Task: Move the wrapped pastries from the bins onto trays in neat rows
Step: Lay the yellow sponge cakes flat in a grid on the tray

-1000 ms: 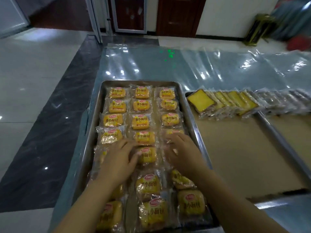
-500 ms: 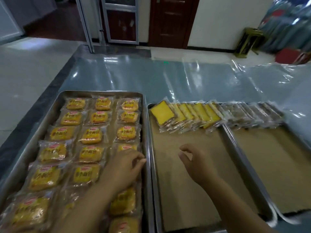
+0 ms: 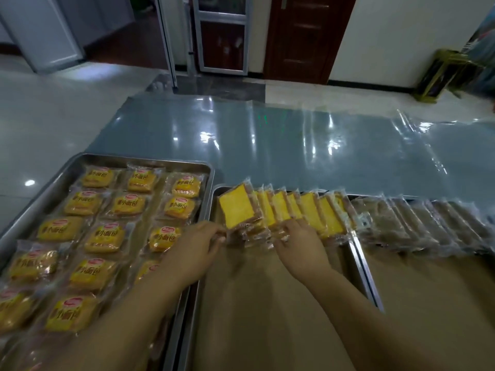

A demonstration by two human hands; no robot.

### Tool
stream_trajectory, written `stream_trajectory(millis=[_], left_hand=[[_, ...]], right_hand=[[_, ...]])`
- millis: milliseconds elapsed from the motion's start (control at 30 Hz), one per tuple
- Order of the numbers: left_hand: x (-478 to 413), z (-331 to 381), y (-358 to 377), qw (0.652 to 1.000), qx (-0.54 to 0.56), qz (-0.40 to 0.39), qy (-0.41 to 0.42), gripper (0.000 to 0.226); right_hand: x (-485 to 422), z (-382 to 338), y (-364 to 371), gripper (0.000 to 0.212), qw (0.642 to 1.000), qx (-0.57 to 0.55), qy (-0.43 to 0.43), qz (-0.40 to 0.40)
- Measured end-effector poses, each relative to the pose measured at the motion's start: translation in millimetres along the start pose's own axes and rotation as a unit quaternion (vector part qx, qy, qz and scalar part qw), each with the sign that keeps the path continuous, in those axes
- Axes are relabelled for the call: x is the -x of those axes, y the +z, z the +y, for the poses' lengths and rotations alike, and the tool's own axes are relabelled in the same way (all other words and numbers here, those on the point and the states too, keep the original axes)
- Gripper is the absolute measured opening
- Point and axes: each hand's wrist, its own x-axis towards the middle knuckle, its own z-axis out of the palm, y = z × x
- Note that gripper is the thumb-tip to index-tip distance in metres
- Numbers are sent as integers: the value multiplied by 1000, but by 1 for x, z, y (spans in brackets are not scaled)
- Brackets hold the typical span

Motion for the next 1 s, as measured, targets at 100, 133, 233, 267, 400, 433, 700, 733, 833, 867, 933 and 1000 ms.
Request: stream_trajectory(millis=[100, 133, 233, 267, 400, 433, 700, 733, 833, 867, 933, 1000], left_hand=[[-32, -9, 2, 999, -31, -11, -8, 28], [-44, -11, 3, 999, -36, -18, -15, 35], [-78, -16, 5, 997, -38, -57, -26, 53], [-88, -18, 6, 996, -46, -78, -29, 59], [-117, -28, 13, 984, -64, -156, -54, 77], [-121, -30, 15, 982, -69, -165, -54, 77], [-114, -28, 20, 989, -59, -126, -59, 62], [-110, -26, 18, 989, -48, -122, -63, 61], [-92, -19, 13, 992, 12, -98, -78, 53], [-84, -16, 11, 991, 46, -94, -84, 51], [-65, -9, 7, 987, 108, -79, -89, 50], [-43, -2, 5, 986, 135, -57, -86, 47]], right_hand=[[-22, -6, 8, 46, 999, 26, 0, -27], [-27, -8, 12, 47, 998, 42, 2, -42], [-37, -8, 21, 45, 994, 88, 12, -69], [-39, -7, 24, 45, 993, 97, 18, -70], [-41, -2, 33, 39, 995, 66, 48, -54], [-41, -1, 35, 36, 996, 49, 51, -46], [-41, 1, 33, 19, 994, -46, 97, -24], [-40, 1, 30, 20, 991, -73, 110, -26], [-31, -1, 16, 17, 973, -174, 149, -31], [-26, -1, 11, 15, 969, -194, 150, -32], [-16, -1, -1, 13, 966, -218, 138, -24], [-4, 2, -13, 17, 971, -209, 119, 5]])
